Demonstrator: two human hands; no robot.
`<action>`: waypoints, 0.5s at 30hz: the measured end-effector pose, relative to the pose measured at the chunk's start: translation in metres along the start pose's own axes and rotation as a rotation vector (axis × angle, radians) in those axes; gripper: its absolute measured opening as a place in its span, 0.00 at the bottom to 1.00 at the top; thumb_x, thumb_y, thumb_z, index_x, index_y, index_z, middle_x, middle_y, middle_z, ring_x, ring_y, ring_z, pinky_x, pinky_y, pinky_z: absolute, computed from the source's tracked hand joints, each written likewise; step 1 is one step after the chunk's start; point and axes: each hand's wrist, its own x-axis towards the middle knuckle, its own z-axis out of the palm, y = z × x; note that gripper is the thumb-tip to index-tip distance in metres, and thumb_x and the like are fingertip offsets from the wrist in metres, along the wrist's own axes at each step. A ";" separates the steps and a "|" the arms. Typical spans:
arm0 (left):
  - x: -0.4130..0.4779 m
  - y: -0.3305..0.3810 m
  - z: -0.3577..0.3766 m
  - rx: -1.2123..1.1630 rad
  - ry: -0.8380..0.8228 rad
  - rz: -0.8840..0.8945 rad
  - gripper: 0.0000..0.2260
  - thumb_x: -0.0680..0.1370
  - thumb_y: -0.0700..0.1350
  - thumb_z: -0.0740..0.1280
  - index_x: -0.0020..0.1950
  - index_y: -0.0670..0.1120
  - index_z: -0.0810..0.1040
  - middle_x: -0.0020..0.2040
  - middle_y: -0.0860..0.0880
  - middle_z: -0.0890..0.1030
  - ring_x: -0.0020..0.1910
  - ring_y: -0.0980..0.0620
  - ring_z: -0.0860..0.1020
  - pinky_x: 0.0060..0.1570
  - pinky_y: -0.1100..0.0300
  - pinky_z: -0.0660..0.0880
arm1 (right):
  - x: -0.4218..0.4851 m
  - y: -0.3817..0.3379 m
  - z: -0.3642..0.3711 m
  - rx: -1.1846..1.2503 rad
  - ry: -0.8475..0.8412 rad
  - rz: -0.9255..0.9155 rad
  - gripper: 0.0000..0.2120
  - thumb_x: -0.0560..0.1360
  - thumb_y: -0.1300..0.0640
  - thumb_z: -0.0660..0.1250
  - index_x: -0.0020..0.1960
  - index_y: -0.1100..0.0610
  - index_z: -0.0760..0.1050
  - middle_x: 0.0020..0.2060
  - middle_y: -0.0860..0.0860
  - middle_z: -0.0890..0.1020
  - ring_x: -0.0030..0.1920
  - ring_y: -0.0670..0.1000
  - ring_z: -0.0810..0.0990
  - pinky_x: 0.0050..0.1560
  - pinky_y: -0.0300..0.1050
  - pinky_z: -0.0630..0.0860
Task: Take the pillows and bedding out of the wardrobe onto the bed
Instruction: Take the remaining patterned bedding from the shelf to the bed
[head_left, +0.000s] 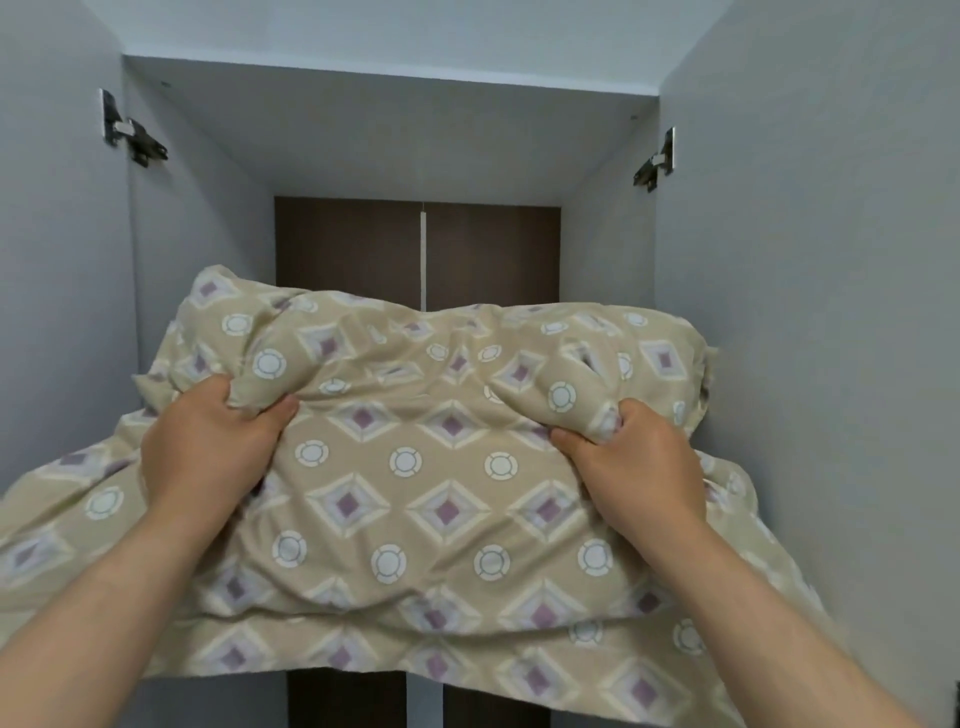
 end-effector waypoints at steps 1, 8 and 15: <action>-0.007 -0.001 -0.008 0.001 -0.003 -0.013 0.17 0.68 0.63 0.67 0.38 0.50 0.74 0.35 0.50 0.77 0.36 0.43 0.74 0.38 0.50 0.72 | -0.009 -0.002 -0.009 -0.004 -0.004 -0.003 0.22 0.62 0.31 0.67 0.34 0.50 0.67 0.30 0.44 0.75 0.31 0.47 0.72 0.29 0.45 0.64; -0.039 0.005 -0.040 -0.094 -0.071 -0.021 0.16 0.67 0.62 0.67 0.37 0.49 0.73 0.35 0.50 0.77 0.37 0.43 0.74 0.38 0.50 0.72 | -0.064 -0.023 -0.065 -0.098 0.047 0.053 0.24 0.62 0.31 0.67 0.33 0.51 0.66 0.28 0.45 0.75 0.30 0.48 0.72 0.29 0.46 0.64; -0.083 -0.012 -0.045 -0.211 -0.168 -0.037 0.18 0.67 0.63 0.66 0.36 0.48 0.73 0.35 0.46 0.78 0.36 0.41 0.75 0.36 0.50 0.72 | -0.138 -0.043 -0.102 -0.186 0.081 0.219 0.22 0.61 0.33 0.68 0.33 0.51 0.67 0.27 0.45 0.75 0.30 0.47 0.73 0.29 0.45 0.64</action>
